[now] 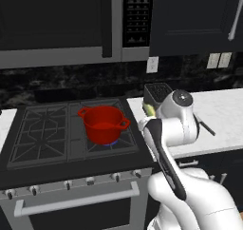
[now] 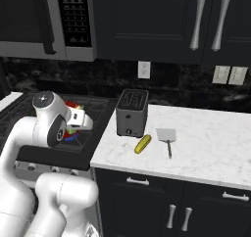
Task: Put the corn and cucumber in the pot. Retrieve the spatula and lightly stir the vegetables in the pot.
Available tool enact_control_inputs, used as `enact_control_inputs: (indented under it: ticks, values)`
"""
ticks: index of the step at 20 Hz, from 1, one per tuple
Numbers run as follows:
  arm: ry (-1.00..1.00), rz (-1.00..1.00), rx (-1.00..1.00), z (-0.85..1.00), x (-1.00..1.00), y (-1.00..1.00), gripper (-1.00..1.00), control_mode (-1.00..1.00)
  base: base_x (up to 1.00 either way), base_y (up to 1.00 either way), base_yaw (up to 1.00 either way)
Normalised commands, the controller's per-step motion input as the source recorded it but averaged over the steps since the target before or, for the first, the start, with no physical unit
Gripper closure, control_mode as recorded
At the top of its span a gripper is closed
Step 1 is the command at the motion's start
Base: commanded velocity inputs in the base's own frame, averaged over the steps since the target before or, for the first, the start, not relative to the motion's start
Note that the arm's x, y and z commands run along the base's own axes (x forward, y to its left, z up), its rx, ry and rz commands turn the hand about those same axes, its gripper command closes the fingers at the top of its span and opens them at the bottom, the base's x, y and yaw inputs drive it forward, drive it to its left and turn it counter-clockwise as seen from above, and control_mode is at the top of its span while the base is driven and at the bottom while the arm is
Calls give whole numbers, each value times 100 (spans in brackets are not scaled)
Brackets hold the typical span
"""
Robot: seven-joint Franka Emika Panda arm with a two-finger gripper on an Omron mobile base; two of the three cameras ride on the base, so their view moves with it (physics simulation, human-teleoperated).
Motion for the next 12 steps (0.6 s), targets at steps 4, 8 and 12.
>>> enact_control_inputs:
  ticks: [4,8,12]
  values:
    - [0,0,3,3,42,59,100,-100,0,0,0]
    - [0,0,6,12,39,57,100,-100,0,0,0]
    - [0,0,7,1,56,53,100,-100,0,0,0]
